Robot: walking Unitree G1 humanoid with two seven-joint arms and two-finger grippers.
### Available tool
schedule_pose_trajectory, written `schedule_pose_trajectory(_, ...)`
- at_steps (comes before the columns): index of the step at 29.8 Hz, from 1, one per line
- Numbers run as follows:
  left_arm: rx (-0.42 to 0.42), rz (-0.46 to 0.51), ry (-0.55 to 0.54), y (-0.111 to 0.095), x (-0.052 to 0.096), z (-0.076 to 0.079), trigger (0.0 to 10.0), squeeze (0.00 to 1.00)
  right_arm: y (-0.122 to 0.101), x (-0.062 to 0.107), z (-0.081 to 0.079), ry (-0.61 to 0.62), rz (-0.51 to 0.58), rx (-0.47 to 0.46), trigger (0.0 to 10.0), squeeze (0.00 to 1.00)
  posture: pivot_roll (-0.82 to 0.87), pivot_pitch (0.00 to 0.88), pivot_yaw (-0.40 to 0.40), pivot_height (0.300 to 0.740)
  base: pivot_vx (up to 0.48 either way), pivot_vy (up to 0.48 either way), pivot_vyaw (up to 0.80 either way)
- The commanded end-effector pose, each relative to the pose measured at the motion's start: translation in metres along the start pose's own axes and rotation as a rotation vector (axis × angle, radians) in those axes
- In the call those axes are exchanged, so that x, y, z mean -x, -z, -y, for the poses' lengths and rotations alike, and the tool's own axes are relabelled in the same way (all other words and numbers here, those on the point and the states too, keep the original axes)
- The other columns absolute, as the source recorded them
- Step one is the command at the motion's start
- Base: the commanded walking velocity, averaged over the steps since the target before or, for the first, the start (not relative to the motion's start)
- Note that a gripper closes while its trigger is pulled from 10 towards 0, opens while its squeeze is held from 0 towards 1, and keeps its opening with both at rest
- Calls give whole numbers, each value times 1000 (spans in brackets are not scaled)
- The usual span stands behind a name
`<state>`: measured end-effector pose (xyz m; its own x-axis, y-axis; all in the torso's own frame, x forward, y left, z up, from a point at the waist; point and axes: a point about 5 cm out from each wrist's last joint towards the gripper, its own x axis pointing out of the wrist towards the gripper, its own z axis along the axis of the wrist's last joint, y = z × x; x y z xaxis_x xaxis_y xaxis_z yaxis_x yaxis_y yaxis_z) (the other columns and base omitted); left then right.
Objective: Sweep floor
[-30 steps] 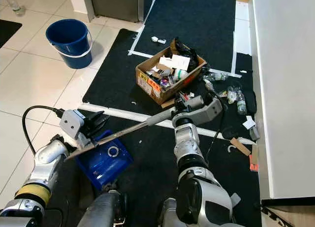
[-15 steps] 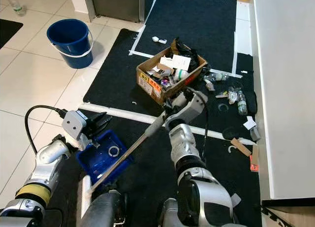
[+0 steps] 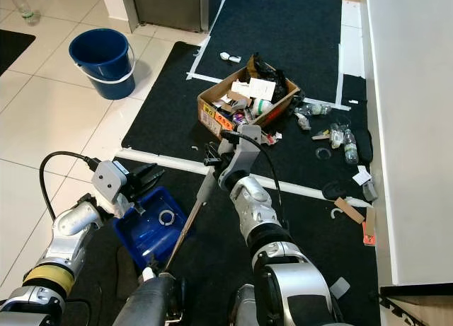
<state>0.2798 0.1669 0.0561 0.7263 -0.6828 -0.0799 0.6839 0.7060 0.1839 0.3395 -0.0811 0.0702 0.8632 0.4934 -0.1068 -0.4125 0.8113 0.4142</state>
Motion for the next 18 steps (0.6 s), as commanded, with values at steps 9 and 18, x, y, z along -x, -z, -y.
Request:
schedule_pose_trajectory(9, 167, -168, 104, 37, 11, 31, 10000, 0, 24, -2, -24, -74, -126, 224, 10000, 0, 129, 165, -44, 740, 0, 0, 0)
schedule_pose_trajectory(18, 175, -167, 116, 38, 12, 35, 10000, 0, -15, -14, -59, -104, 173, 299, 10000, 0, 128, 169, -39, 740, 0, 0, 0)
